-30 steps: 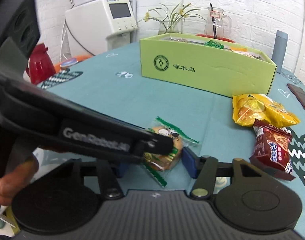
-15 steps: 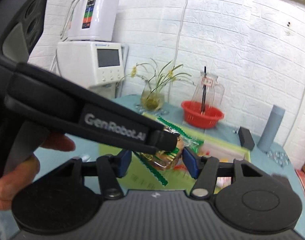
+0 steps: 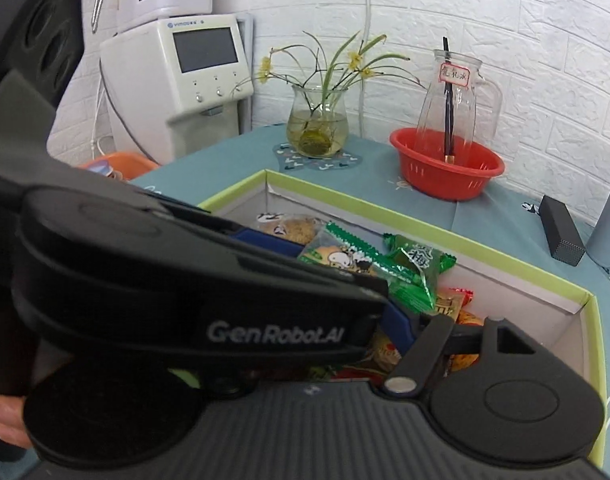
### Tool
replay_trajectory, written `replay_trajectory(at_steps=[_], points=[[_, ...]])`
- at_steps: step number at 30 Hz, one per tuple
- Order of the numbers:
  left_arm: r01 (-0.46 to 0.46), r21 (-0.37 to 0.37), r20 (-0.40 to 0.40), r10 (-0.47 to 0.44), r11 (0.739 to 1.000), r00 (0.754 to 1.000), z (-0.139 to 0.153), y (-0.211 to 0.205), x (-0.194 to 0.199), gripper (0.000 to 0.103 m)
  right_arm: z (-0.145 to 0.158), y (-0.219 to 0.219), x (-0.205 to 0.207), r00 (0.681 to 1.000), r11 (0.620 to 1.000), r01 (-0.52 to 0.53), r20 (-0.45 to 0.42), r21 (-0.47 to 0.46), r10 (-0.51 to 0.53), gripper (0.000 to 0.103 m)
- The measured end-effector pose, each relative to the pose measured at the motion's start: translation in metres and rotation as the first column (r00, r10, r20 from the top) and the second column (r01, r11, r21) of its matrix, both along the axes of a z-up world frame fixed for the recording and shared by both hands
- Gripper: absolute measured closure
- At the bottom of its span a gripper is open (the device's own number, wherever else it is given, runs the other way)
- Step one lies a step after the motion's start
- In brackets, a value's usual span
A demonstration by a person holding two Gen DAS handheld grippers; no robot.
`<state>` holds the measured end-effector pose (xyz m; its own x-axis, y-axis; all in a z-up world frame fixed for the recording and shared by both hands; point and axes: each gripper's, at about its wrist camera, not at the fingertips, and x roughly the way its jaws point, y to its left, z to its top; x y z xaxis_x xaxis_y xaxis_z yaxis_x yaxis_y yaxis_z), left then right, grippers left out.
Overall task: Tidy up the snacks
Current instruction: 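Carry the striped biscuit over the green box and open the left gripper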
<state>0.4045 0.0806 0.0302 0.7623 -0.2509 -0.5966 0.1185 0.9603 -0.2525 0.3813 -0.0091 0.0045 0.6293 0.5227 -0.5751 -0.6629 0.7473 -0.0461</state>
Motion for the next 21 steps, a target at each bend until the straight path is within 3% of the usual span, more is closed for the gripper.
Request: replay_trajectory(at_steps=[8,11,13,18,21], points=[[-0.004,-0.002,-0.002,0.004,1.000,1.000,0.002,-0.002,0.001,0.058,-0.001,-0.003,0.002,0.999,0.999,0.051,0.019,-0.006,-0.051,0.015],[-0.003,-0.016,0.007,0.003,1.000,1.000,0.004,-0.002,0.000,0.045,0.000,-0.006,-0.001,0.996,0.997,0.079,0.033,-0.009,-0.079,0.009],[-0.017,-0.013,0.039,0.017,1.000,0.999,0.008,-0.003,-0.005,0.030,0.004,-0.011,-0.009,0.995,0.996,0.089,0.052,-0.002,-0.089,0.008],[-0.019,0.000,0.103,0.019,1.000,0.995,0.029,-0.009,-0.033,0.027,0.026,-0.043,-0.044,0.984,0.989,0.124,0.119,0.076,-0.133,0.009],[0.001,0.003,0.148,-0.002,1.000,0.989,0.042,-0.013,-0.068,0.022,0.038,-0.082,-0.080,0.970,0.976,0.167,0.153,0.136,-0.187,0.009]])
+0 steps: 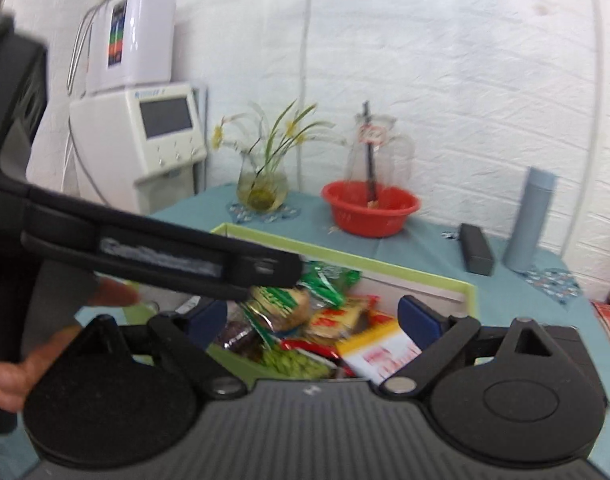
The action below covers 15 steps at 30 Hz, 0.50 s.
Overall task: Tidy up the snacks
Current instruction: 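Carry the striped biscuit over the green box and open the left gripper, then grasp the red-brown cookie packet with the left gripper and lift it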
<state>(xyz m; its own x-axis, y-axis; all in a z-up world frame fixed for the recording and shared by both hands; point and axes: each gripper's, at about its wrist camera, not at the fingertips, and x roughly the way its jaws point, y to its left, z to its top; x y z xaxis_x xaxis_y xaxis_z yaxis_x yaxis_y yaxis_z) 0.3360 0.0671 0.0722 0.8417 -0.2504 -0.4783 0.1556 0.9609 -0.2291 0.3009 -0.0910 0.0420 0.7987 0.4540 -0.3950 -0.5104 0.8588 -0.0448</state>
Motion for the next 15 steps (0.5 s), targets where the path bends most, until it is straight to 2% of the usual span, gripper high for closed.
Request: replay_trajectory(at_steps=[1,4,8,10,15], points=[[0.005,-0.002,0.012,-0.005,1.000,1.000,0.001,-0.001,-0.013,0.018,0.000,-0.016,-0.014,1.000,1.000,0.018,0.004,0.011,-0.018,0.009],[0.054,-0.046,0.002,-0.054,0.997,0.999,-0.009,-0.009,-0.054,0.017,-0.012,-0.062,-0.053,0.995,0.994,0.103,-0.015,0.029,-0.103,0.009],[0.166,-0.143,-0.118,-0.184,0.976,0.976,-0.046,-0.037,-0.077,0.019,-0.046,-0.101,-0.091,0.972,0.977,0.211,-0.113,0.020,-0.208,0.009],[0.196,-0.157,-0.177,-0.223,0.968,0.959,-0.062,-0.056,-0.079,0.024,-0.059,-0.107,-0.105,0.967,0.977,0.213,-0.140,0.002,-0.211,0.009],[0.243,-0.195,-0.252,-0.288,0.950,0.924,-0.082,-0.093,-0.085,0.024,-0.086,-0.108,-0.116,0.962,0.983,0.183,-0.207,0.000,-0.179,0.010]])
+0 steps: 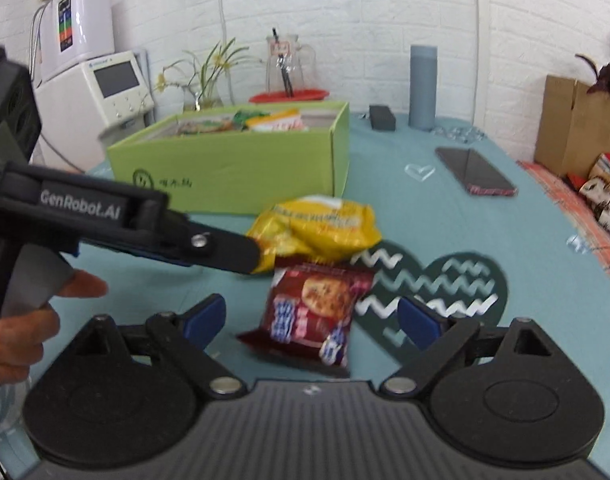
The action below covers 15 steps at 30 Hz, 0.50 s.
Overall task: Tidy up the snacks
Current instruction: 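Grasp the red-brown cookie packet with the left gripper and lift it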
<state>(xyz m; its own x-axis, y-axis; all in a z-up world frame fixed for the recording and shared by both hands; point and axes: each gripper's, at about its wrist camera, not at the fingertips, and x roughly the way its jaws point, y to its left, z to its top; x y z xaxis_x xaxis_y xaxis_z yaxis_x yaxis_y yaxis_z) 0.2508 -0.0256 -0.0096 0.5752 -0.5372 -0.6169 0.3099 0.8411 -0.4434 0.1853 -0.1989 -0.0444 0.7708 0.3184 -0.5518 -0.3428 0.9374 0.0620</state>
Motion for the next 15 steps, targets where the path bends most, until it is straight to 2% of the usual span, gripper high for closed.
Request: replay_trajectory(at_steps=[2,5,6,7,10,15], points=[[0.022,0.013,-0.011,-0.022,1.000,1.000,-0.002,-0.013,0.002,0.027,-0.009,0.005,0.005,1.000,1.000,-0.018,-0.018,-0.016,0.018,0.010],[0.065,0.046,-0.029,-0.063,0.997,0.998,-0.007,-0.027,0.006,0.041,-0.015,0.015,0.011,0.996,0.997,-0.080,-0.048,-0.023,0.078,0.010],[0.080,0.049,-0.043,-0.078,0.996,0.996,-0.009,-0.029,0.008,0.059,-0.015,0.019,0.010,0.992,0.993,-0.113,-0.056,-0.023,0.112,0.010],[0.097,0.045,-0.065,-0.094,0.994,0.993,-0.014,-0.030,0.008,0.071,-0.015,0.025,0.007,0.988,0.989,-0.144,-0.051,-0.035,0.143,0.010],[0.096,0.057,-0.060,-0.093,0.994,0.994,-0.014,-0.026,0.000,0.072,-0.011,0.039,-0.003,0.980,0.978,-0.200,-0.036,-0.059,0.198,0.010],[0.042,0.088,-0.051,-0.038,0.995,0.998,-0.013,0.006,-0.038,0.072,-0.009,0.061,-0.022,0.959,0.960,-0.281,-0.043,0.007,0.281,0.009]])
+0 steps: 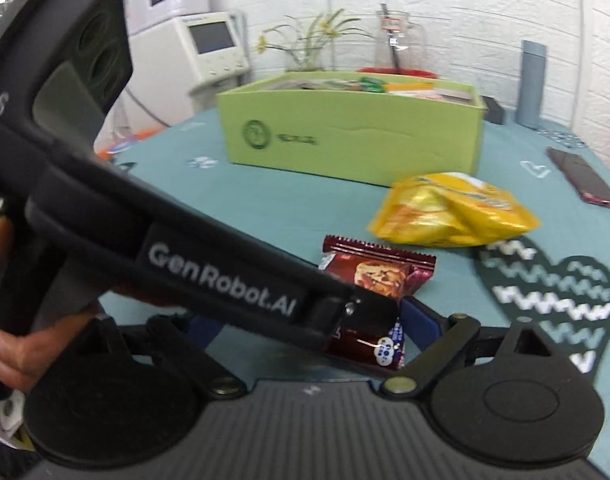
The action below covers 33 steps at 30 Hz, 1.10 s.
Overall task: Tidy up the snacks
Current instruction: 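Grasp the red-brown cookie packet with the left gripper and lift it, then lower the cookie packet into the green box and open the left gripper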
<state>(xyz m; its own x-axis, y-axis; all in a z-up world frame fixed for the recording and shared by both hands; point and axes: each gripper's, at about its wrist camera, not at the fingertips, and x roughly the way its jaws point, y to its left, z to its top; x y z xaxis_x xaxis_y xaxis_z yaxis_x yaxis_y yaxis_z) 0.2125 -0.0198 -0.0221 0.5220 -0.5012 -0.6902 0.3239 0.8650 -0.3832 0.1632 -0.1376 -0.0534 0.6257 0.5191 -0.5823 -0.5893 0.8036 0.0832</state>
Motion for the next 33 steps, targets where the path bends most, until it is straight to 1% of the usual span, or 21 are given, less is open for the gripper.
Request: replay_trajectory(at_steps=[2,5,8,9,10,11,13,16,17,18,20,21,22,24,30,33], points=[[-0.043,0.001,0.006,0.043,0.999,0.999,0.000,0.017,-0.019,0.071,0.000,0.015,-0.011,0.999,0.999,-0.037,0.005,-0.006,0.037,0.009],[-0.089,0.018,0.028,0.089,0.996,0.996,0.000,0.036,-0.043,0.067,-0.001,0.038,-0.028,0.995,0.995,-0.095,0.022,-0.025,0.095,0.009],[-0.126,0.015,0.044,0.125,0.992,0.991,-0.001,0.050,-0.060,0.062,-0.001,0.054,-0.039,0.990,0.990,-0.134,0.029,-0.042,0.136,0.010],[-0.135,0.005,0.045,0.134,0.991,0.990,-0.001,0.053,-0.063,0.059,0.000,0.058,-0.041,0.990,0.989,-0.137,0.030,-0.048,0.139,0.010],[-0.145,-0.004,0.046,0.145,0.989,0.988,-0.001,0.056,-0.065,0.055,0.002,0.059,-0.043,0.990,0.990,-0.134,0.033,-0.051,0.136,0.010],[-0.157,-0.010,0.051,0.157,0.988,0.986,0.000,0.059,-0.068,0.054,0.004,0.058,-0.045,0.992,0.992,-0.115,0.037,-0.053,0.117,0.010],[-0.171,-0.015,0.068,0.172,0.985,0.983,0.003,0.062,-0.072,0.046,0.007,0.054,-0.049,0.995,0.996,-0.072,0.061,-0.056,0.076,0.010],[-0.170,-0.040,0.076,0.173,0.985,0.982,0.004,0.066,-0.074,0.044,0.008,0.047,-0.044,0.998,0.998,-0.036,0.053,-0.051,0.039,0.010],[-0.165,-0.047,0.072,0.168,0.985,0.983,0.003,0.065,-0.073,0.045,0.007,0.048,-0.041,0.998,0.998,-0.032,0.044,-0.053,0.035,0.010],[-0.157,-0.050,0.068,0.160,0.986,0.985,0.001,0.065,-0.071,0.049,0.005,0.050,-0.039,0.999,0.998,-0.034,0.037,-0.060,0.036,0.011],[-0.138,-0.049,0.046,0.141,0.989,0.989,-0.005,0.061,-0.067,0.068,-0.001,0.056,-0.034,0.999,0.996,-0.048,0.019,-0.073,0.049,0.032],[-0.140,-0.045,0.058,0.142,0.989,0.988,-0.006,0.060,-0.067,0.079,-0.001,0.057,-0.036,0.998,0.996,-0.036,0.051,-0.085,0.040,0.036],[-0.139,-0.039,0.065,0.141,0.990,0.988,-0.007,0.060,-0.068,0.081,0.001,0.059,-0.037,0.997,0.995,-0.035,0.058,-0.097,0.041,0.038],[-0.147,-0.057,0.060,0.151,0.987,0.987,-0.005,0.063,-0.067,0.083,0.004,0.058,-0.035,0.997,0.994,-0.037,0.063,-0.104,0.044,0.040],[-0.172,-0.084,0.058,0.177,0.981,0.982,0.002,0.067,-0.055,0.083,0.012,0.060,-0.022,0.997,0.996,-0.027,0.076,-0.088,0.034,0.040],[-0.172,-0.091,0.081,0.179,0.981,0.980,0.014,0.067,-0.043,0.083,0.022,0.060,-0.012,0.994,0.996,-0.020,0.110,-0.085,0.029,0.040]])
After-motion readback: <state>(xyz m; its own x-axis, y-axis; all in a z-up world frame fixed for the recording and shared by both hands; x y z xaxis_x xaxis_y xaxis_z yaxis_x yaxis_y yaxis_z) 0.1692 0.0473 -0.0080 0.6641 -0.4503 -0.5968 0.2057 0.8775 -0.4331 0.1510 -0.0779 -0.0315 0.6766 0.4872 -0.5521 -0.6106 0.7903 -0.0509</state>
